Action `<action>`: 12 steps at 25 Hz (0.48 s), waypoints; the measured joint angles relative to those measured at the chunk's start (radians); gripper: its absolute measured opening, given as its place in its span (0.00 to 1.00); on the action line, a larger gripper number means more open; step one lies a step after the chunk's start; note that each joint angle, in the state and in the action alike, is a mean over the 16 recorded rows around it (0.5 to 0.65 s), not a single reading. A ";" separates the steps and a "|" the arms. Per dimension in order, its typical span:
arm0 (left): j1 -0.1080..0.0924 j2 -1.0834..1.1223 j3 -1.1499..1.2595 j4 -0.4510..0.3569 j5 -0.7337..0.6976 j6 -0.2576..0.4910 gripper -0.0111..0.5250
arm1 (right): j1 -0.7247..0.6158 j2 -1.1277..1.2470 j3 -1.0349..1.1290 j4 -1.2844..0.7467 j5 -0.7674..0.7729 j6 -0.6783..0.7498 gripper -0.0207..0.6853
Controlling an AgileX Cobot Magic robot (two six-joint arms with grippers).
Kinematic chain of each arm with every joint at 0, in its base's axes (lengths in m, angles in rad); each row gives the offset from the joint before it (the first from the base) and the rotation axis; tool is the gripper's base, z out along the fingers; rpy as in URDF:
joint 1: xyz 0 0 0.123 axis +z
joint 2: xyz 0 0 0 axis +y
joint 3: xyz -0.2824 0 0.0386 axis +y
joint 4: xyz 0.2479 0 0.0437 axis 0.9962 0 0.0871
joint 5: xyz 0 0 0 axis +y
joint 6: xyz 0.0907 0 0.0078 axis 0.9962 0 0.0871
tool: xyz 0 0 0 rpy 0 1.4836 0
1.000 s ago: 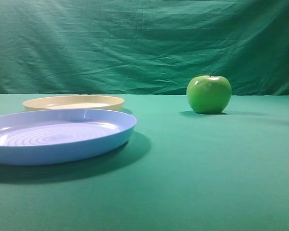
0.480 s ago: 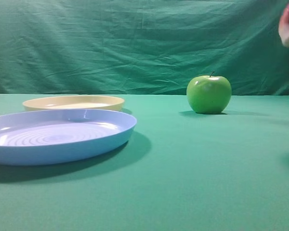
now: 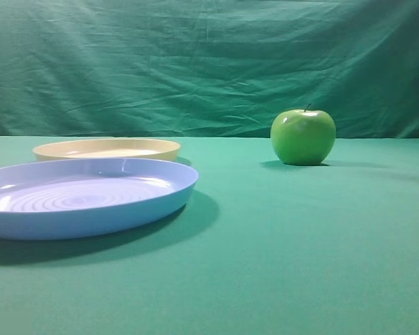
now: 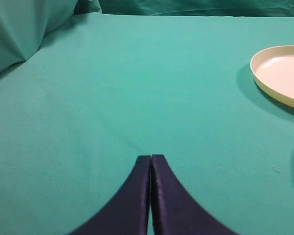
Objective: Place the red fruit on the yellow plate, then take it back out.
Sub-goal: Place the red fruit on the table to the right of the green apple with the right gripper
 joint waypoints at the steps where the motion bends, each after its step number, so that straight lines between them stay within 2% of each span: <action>1: 0.000 0.000 0.000 0.000 0.000 0.000 0.02 | 0.000 0.010 0.000 0.000 -0.005 0.000 0.36; 12: 0.000 0.000 0.000 0.000 0.000 0.000 0.02 | -0.001 0.029 -0.001 0.002 -0.009 0.000 0.79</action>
